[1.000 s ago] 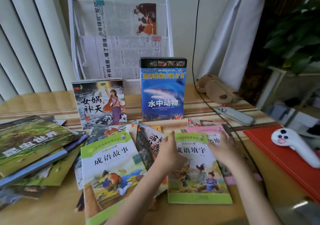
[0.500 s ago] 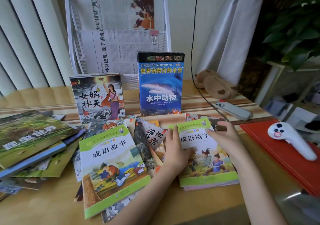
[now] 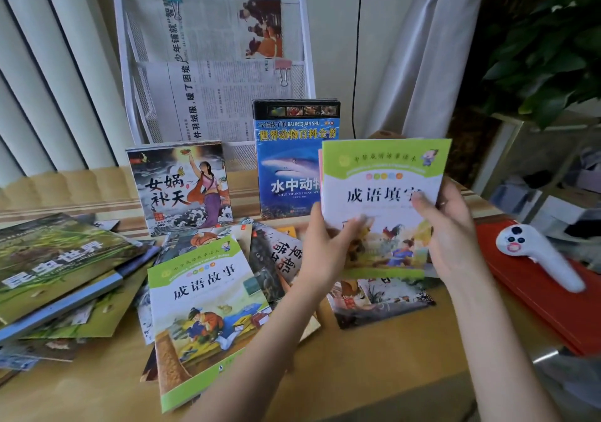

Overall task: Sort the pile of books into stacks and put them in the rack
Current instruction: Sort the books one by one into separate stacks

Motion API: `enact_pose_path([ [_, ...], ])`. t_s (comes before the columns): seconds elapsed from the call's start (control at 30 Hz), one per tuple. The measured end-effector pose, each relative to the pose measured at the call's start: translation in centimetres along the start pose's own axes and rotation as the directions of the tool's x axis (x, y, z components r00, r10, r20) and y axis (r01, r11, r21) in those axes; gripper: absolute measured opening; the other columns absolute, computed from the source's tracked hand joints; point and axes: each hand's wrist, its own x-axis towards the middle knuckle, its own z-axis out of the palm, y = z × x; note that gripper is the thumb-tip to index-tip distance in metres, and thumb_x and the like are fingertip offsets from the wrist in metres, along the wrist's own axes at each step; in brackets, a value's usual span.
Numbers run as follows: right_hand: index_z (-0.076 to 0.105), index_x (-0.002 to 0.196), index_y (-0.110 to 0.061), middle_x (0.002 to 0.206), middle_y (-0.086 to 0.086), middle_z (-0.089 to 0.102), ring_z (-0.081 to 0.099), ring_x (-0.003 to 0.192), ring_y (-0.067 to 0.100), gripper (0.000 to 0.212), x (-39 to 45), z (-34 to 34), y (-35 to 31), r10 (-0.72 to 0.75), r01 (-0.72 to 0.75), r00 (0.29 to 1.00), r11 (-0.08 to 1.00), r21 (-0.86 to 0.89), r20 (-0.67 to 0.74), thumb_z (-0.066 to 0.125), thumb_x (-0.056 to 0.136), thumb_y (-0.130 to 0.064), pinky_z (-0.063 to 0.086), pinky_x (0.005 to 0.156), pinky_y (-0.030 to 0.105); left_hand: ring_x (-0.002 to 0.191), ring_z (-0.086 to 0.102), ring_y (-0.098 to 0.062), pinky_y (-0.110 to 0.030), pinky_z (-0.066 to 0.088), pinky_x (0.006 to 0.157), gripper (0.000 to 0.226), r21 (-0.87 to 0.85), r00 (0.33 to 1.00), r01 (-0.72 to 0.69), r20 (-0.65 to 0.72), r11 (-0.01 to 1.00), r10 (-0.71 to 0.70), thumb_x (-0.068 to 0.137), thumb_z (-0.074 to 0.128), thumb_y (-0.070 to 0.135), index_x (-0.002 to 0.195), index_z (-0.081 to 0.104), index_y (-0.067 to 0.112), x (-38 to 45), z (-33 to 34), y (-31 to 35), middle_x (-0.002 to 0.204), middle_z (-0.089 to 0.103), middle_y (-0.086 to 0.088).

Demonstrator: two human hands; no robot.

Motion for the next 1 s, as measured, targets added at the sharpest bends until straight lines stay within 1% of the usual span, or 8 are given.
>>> enact_pose_path([
  [0.1,0.049,0.126,-0.021,0.123,-0.003,0.063,0.057,0.117,0.011,0.057,0.4,-0.2,1.0,0.036,-0.033,0.999,0.996,-0.08,0.038,0.07,0.073,-0.028,0.046,0.096,0.025,0.082,0.062,-0.003,-0.029,0.055,0.072,0.033,0.077,0.998,-0.054,-0.04,0.996,0.057,0.084,0.071,0.018,0.104,0.045,0.022,0.4,-0.3,0.1,0.096,0.063,0.009],
  [0.2,0.035,0.134,-0.03,0.123,-0.009,0.061,0.059,0.112,0.002,0.063,0.0,-0.6,3.5,0.1,-0.108,0.994,0.979,-0.173,-0.051,0.067,0.082,-0.01,0.048,0.087,0.019,0.087,0.061,-0.011,-0.025,0.053,0.073,0.036,0.174,0.999,-0.026,-0.026,0.984,0.031,0.085,0.067,0.009,0.109,0.041,0.018,-0.3,-0.2,-1.2,0.098,0.061,0.003],
  [0.43,0.054,0.115,-0.023,0.117,-0.004,0.063,0.058,0.1,0.007,0.024,-0.8,-0.3,6.1,0.148,-0.19,0.979,0.914,-0.359,-0.141,0.056,0.092,-0.03,0.044,0.073,0.023,0.102,0.055,-0.023,-0.031,0.047,0.08,0.025,0.426,0.997,0.027,0.059,0.904,-0.058,0.091,0.052,0.006,0.115,0.045,0.009,0.8,-1.7,-1.6,0.112,0.056,-0.008],
  [0.5,0.054,0.112,-0.028,0.116,-0.006,0.063,0.058,0.104,0.009,0.019,-0.5,0.6,6.0,0.091,-0.138,0.985,0.93,-0.34,-0.149,0.056,0.093,-0.029,0.046,0.083,0.029,0.108,0.052,-0.023,-0.028,0.039,0.085,0.023,0.545,0.998,-0.057,0.01,0.836,0.061,0.096,0.047,0.013,0.117,0.054,0.007,2.2,-4.2,-0.9,0.116,0.058,-0.009],
  [0.6,0.053,0.114,-0.031,0.117,-0.015,0.06,0.055,0.108,0.003,0.023,0.4,2.5,5.8,0.095,-0.127,0.985,0.966,-0.227,-0.145,0.054,0.092,-0.035,0.041,0.09,0.026,0.118,0.049,-0.029,-0.033,0.036,0.096,0.035,0.747,0.988,0.008,-0.108,0.664,0.109,0.1,0.039,0.026,0.125,0.055,0.006,4.8,-10.3,-1.1,0.127,0.055,-0.014],
  [0.7,0.054,0.107,-0.033,0.121,-0.009,0.06,0.056,0.11,0.007,0.03,1.3,4.3,5.7,0.116,-0.137,0.984,0.977,-0.162,-0.132,0.055,0.081,-0.048,0.043,0.092,0.028,0.14,0.028,-0.024,-0.047,0.016,0.115,0.053,0.943,0.985,0.123,-0.079,0.31,-0.151,0.099,0.029,0.046,0.142,0.037,0.017,5.7,-15.9,-4.3,0.151,0.034,-0.005],
  [0.77,0.055,0.104,-0.032,0.115,-0.013,0.061,0.057,0.105,0.004,0.026,1.7,5.4,6.0,0.108,-0.127,0.987,0.978,-0.163,-0.119,0.056,0.082,-0.045,0.043,0.088,0.026,0.142,0.024,-0.021,-0.049,0.011,0.116,0.056,0.956,0.965,0.116,-0.045,0.268,-0.259,0.098,0.026,0.05,0.145,0.031,0.021,4.9,-17.2,-5.9,0.153,0.03,-0.001],
  [1.0,0.054,0.107,-0.026,0.106,-0.012,0.062,0.058,0.092,0.005,0.014,0.5,8.4,8.9,0.165,-0.191,0.979,0.949,-0.249,-0.124,0.055,0.094,-0.028,0.046,0.075,0.027,0.133,0.034,-0.023,-0.045,0.021,0.109,0.056,0.967,0.976,0.07,-0.016,0.244,-0.217,0.093,0.031,0.055,0.135,0.039,0.019,3.9,-17.3,-5.8,0.139,0.04,-0.004],
])
